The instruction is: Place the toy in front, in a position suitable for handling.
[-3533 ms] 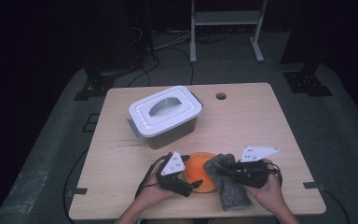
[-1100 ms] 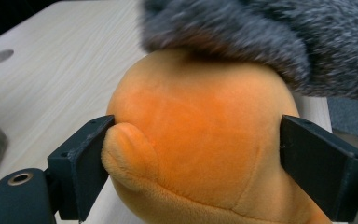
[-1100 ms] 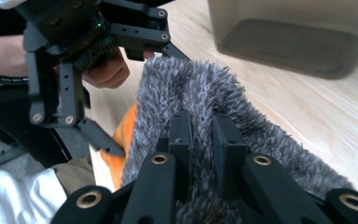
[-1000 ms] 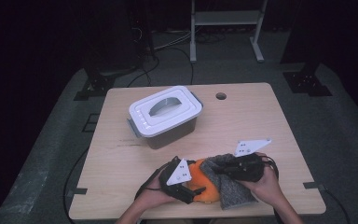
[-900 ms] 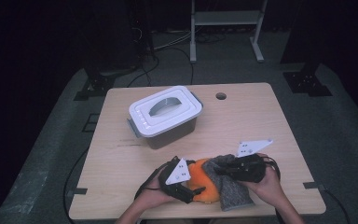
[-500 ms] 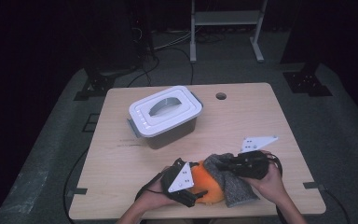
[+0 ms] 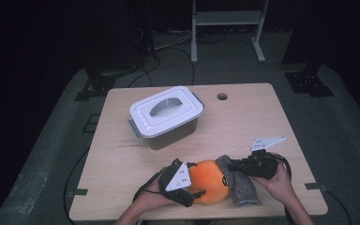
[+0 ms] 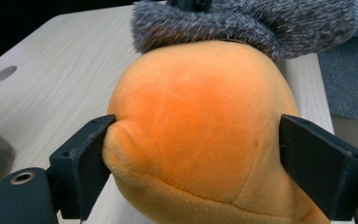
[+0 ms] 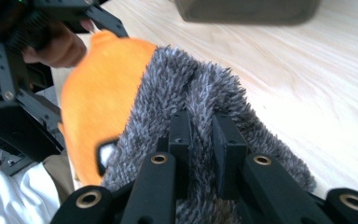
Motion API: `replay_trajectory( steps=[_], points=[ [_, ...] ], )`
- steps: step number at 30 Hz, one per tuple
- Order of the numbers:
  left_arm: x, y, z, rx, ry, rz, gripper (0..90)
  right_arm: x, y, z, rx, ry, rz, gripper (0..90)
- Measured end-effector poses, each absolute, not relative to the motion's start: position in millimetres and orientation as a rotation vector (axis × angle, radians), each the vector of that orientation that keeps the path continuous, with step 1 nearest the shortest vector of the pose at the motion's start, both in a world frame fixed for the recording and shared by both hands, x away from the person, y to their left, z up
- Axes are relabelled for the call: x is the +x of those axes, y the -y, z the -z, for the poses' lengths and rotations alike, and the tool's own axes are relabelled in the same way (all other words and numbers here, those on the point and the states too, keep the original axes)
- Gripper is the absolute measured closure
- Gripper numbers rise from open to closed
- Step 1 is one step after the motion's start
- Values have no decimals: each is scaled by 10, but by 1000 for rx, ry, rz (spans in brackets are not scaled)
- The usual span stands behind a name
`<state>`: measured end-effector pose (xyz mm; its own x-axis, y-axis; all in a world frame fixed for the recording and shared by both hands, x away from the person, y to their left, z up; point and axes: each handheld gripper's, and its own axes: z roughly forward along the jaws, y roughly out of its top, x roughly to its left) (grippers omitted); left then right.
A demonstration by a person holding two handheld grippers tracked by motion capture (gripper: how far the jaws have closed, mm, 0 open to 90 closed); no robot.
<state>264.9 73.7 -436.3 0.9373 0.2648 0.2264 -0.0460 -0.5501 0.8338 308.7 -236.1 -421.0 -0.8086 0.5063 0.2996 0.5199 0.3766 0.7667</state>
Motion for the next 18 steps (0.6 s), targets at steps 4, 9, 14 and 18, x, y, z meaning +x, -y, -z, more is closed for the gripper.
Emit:
replay_trajectory(
  steps=[4,9,14,18],
  points=[
    [2650,-742,4368,2120,-154,-404,132,3091,2387,4209,-986,2573,1465,789],
    [2648,-746,4369,2125,-144,-409,132,3072,2283,4130,-944,2592,1496,789],
    [2684,-788,4385,2120,-171,-383,132,3106,2382,4242,-990,2567,1442,788],
    [2751,-854,4404,2118,-219,-352,132,3100,2430,4287,-1014,2577,1403,789]
  ],
)
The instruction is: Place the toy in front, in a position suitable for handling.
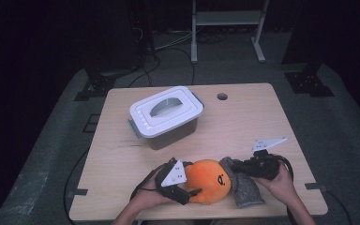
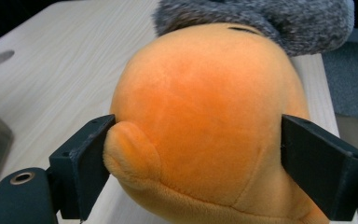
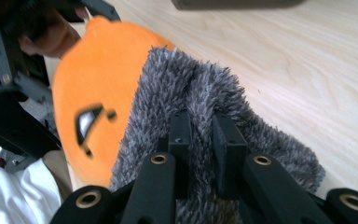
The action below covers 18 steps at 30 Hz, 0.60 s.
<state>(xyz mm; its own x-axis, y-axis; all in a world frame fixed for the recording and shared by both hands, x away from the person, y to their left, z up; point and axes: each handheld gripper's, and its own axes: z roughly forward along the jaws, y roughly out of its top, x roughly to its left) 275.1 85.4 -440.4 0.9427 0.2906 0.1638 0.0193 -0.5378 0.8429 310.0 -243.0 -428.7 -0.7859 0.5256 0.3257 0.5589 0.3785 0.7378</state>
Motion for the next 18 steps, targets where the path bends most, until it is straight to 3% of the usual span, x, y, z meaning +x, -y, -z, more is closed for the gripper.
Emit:
replay_trajectory(
  steps=[7,18],
  points=[
    [2817,-861,4407,2116,-290,-341,133,2988,2291,4080,-900,2570,1514,788],
    [2847,-872,4405,2106,-325,-321,132,3013,2393,4217,-984,2614,1428,788]
  ],
)
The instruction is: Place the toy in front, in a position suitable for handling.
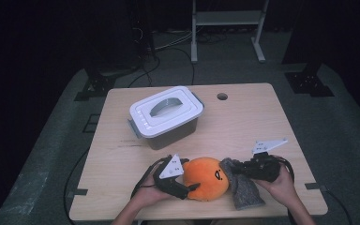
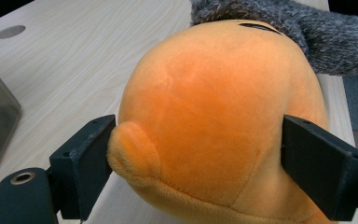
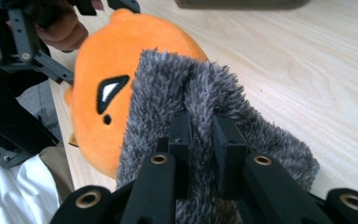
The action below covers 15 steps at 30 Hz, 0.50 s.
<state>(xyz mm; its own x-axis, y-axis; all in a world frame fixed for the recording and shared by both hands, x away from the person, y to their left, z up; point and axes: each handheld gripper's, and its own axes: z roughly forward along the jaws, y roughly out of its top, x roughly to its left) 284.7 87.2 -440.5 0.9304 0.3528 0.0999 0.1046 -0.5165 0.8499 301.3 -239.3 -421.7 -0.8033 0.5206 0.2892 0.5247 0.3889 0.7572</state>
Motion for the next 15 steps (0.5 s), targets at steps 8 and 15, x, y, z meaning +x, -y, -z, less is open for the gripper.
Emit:
replay_trajectory(
  steps=[8,15],
  points=[
    [2865,-823,4390,2088,-345,-321,131,2851,2128,4017,-818,2679,1490,785],
    [2818,-852,4250,2019,-301,-374,89,2949,2241,4149,-916,2665,1460,785]
  ],
)
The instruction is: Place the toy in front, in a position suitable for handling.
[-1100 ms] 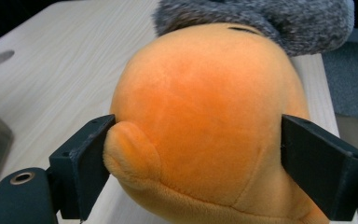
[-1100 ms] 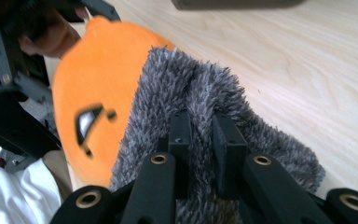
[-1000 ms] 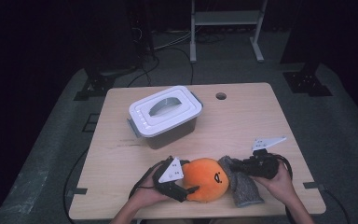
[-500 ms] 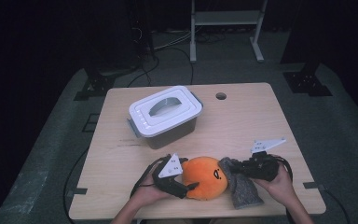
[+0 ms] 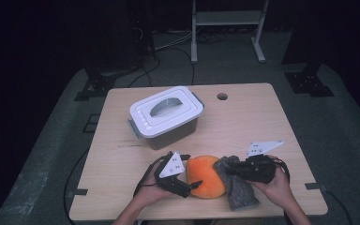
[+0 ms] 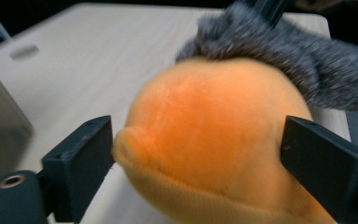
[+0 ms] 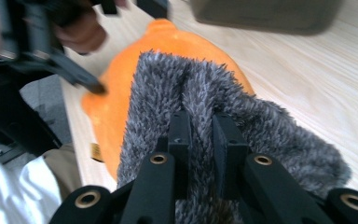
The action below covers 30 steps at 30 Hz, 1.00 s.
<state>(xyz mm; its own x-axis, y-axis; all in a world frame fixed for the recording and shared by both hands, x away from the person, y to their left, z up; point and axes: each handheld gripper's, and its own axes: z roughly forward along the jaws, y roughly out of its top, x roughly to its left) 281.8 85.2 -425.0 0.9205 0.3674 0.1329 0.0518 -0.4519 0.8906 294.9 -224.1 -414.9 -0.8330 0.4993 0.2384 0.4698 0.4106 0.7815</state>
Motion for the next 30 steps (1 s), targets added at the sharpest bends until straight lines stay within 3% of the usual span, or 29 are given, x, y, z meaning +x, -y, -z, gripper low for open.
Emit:
replay_trajectory(
  steps=[3,4,8,14,19,25,30],
  points=[
    [2802,-876,4228,2007,-300,-377,102,2994,2328,4186,948,-2594,-1425,784],
    [2804,-880,4238,2011,-295,-368,167,3019,2375,4206,978,-2584,-1417,783],
    [2804,-838,4262,2031,-274,-339,269,3005,2382,4163,973,-2566,-1401,785],
    [2823,-769,4227,2015,-283,-329,280,2878,2218,3885,828,-2518,-1523,788],
    [2894,-719,4155,2035,-275,-333,264,2846,2002,3927,754,-2567,-1415,786],
    [2886,-762,4100,2017,-241,-310,235,2930,2145,4012,822,-2540,-1453,787],
    [2882,-688,4155,2060,-217,-317,343,2984,2266,4040,891,-2513,-1476,787]
  ],
)
